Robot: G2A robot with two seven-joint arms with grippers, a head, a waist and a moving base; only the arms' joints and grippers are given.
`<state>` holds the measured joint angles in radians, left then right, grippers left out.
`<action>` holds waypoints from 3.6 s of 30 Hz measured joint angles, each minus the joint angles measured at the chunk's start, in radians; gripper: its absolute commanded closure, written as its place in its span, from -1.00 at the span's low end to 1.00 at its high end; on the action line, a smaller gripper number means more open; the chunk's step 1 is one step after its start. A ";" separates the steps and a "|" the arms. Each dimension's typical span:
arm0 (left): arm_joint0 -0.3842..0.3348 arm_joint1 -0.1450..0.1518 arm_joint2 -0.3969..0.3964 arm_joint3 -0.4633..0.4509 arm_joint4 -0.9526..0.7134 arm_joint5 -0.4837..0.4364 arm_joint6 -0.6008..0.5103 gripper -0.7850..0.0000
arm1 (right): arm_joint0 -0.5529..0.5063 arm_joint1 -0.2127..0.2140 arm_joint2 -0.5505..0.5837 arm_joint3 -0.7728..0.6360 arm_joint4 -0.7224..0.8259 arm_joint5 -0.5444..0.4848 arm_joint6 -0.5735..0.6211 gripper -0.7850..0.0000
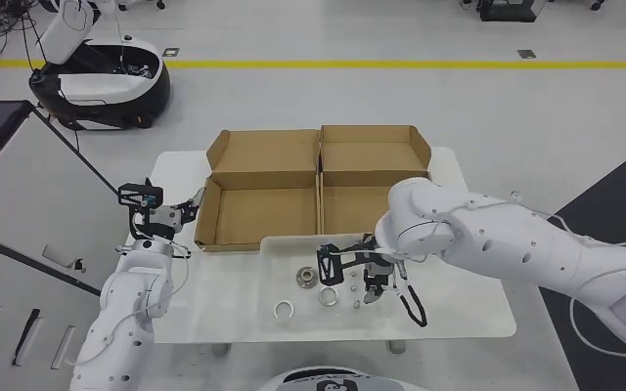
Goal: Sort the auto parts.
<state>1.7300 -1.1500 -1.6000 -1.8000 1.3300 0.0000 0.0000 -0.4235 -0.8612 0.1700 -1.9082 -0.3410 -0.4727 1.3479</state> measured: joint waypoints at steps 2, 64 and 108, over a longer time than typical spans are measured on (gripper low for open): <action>0.000 0.000 0.000 0.000 0.000 0.000 0.000 -1.00 | -0.011 -0.008 0.000 0.009 -0.011 -0.003 -0.003 -0.93; 0.000 0.000 0.000 0.000 0.000 0.000 0.000 -1.00 | -0.203 -0.087 0.000 0.086 -0.160 0.026 0.026 0.00; 0.000 0.000 0.000 0.000 0.000 0.000 0.000 -1.00 | -0.239 -0.149 0.000 0.176 -0.196 0.052 0.052 1.00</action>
<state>1.7300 -1.1500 -1.6000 -1.8000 1.3300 0.0000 0.0000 -0.6624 -1.0098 0.1700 -1.7325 -0.5370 -0.4209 1.3999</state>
